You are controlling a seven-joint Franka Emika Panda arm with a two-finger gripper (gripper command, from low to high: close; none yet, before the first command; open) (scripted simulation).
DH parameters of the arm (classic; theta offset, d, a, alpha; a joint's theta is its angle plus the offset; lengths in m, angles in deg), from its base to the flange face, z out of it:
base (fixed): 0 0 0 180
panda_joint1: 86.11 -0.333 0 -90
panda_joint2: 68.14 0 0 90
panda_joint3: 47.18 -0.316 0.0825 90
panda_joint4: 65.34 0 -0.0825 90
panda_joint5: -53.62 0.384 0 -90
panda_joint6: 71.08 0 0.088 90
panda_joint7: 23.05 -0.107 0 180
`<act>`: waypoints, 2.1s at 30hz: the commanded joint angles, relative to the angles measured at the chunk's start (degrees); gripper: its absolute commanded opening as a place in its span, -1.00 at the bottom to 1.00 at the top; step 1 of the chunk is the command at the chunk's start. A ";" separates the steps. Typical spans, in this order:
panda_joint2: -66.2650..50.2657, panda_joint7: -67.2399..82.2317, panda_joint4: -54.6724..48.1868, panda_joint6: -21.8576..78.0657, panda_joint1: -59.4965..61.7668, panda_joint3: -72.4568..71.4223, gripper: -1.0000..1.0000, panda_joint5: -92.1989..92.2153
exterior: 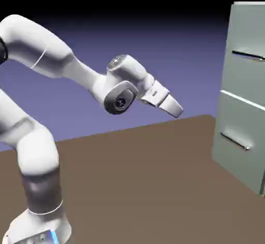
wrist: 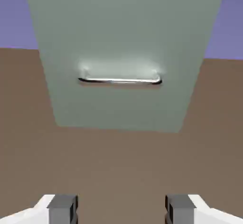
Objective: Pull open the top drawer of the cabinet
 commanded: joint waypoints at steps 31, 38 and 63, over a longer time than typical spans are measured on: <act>-4.62 22.53 -34.40 2.70 58.00 -54.78 0.00 77.25; -5.66 27.61 -42.17 3.31 71.09 -67.14 0.00 94.69; -9.38 45.77 -69.90 5.49 117.84 -111.29 0.00 156.95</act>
